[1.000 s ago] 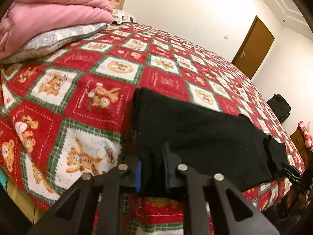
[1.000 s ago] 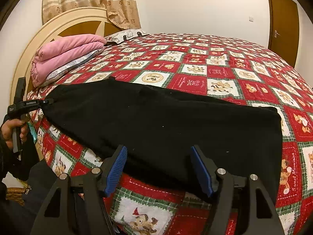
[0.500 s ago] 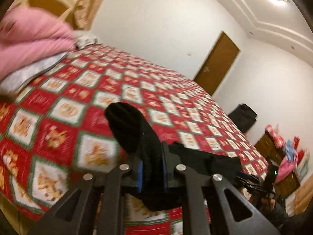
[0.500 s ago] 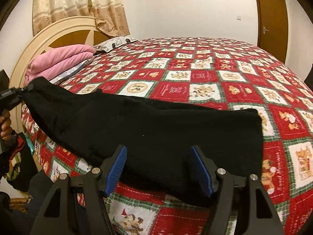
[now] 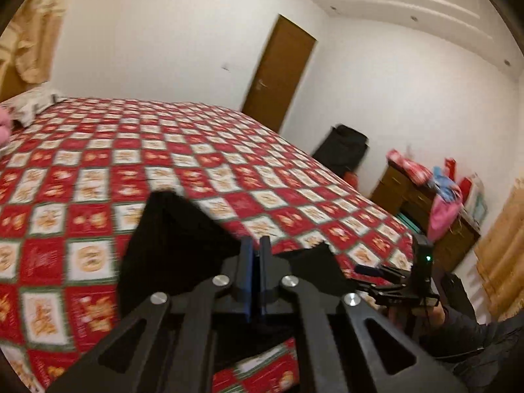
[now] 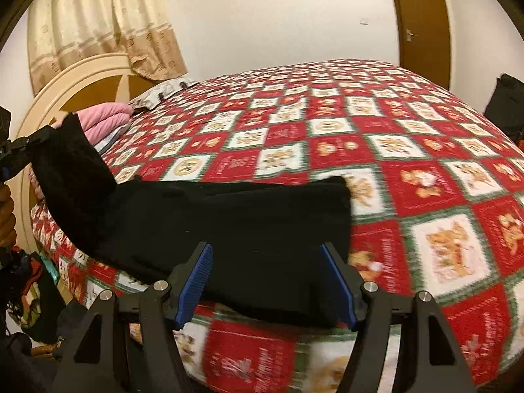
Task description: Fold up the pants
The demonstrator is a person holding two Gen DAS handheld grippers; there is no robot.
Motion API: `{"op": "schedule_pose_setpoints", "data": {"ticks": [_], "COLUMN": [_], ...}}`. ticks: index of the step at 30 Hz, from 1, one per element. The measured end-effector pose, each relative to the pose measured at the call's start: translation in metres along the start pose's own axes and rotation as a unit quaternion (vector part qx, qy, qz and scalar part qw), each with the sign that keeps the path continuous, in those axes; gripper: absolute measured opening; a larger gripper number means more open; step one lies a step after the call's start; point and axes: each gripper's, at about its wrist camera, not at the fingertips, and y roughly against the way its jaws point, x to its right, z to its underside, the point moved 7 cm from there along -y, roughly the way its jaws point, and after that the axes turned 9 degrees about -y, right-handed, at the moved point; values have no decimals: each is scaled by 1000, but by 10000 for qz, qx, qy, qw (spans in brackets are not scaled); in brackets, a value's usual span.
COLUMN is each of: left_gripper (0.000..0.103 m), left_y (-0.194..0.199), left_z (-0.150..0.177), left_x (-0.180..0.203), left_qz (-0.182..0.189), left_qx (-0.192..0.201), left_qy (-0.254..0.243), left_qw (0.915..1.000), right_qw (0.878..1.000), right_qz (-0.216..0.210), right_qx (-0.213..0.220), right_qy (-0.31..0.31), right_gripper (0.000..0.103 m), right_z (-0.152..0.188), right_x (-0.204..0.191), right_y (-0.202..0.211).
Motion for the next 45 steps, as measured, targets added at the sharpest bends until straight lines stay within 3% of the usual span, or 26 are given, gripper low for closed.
{"op": "schedule_pose_setpoints", "data": {"ticks": [3,5,8,11,13,15,23,26,29,33,35,37,40,45], "left_gripper": [3,3,3,3,3,3,3,4,4,6,10,22,37,57], "left_y": [-23,-42,-58,-54,-45,-37,-3,2,-4,-24,-33,-37,-31,-4], "left_z": [-2,0,6,9,14,24,90,111,131,145,147,147,141,129], "left_x": [31,47,52,45,32,14,-49,-51,-38,-6,7,10,-5,-47], "left_qz": [249,227,300,-13,-176,-408,-1325,-1297,-1177,-632,-443,-500,-619,-1078], "left_qx": [-220,-447,-561,-562,-555,-616,-956,-1036,-1256,-1401,-1448,-1473,-1363,-1000], "left_qy": [-257,-468,-389,-548,-497,-408,-136,-119,-425,-789,-989,-1101,-910,-371], "left_qw": [9991,9976,9972,9969,9971,9964,9865,9861,9842,9850,9835,9817,9845,9884], "right_qw": [9996,9986,9974,9980,9973,9943,9795,9719,9668,9681,9692,9652,9612,9484], "right_qz": [116,179,165,-136,-531,-982,-1660,-1726,-1762,-1639,-1569,-1819,-2026,-2100], "right_qx": [101,141,155,123,42,-161,-781,-1055,-1353,-1261,-1296,-1475,-1480,-1978], "right_qy": [-233,-471,-679,-597,-514,-376,831,1205,1266,1417,1386,1166,1143,1315], "right_gripper": [68,68,68,69,76,76,76,76,60,53,53,53,53,53], "right_z": [-3,-4,-4,-2,-1,0,7,22,32,31,27,24,19,38], "right_x": [22,38,50,44,30,6,-100,-133,-150,-161,-162,-163,-172,-191], "right_y": [7,9,9,10,10,8,-29,-48,-63,-74,-79,-78,-72,-79]}}
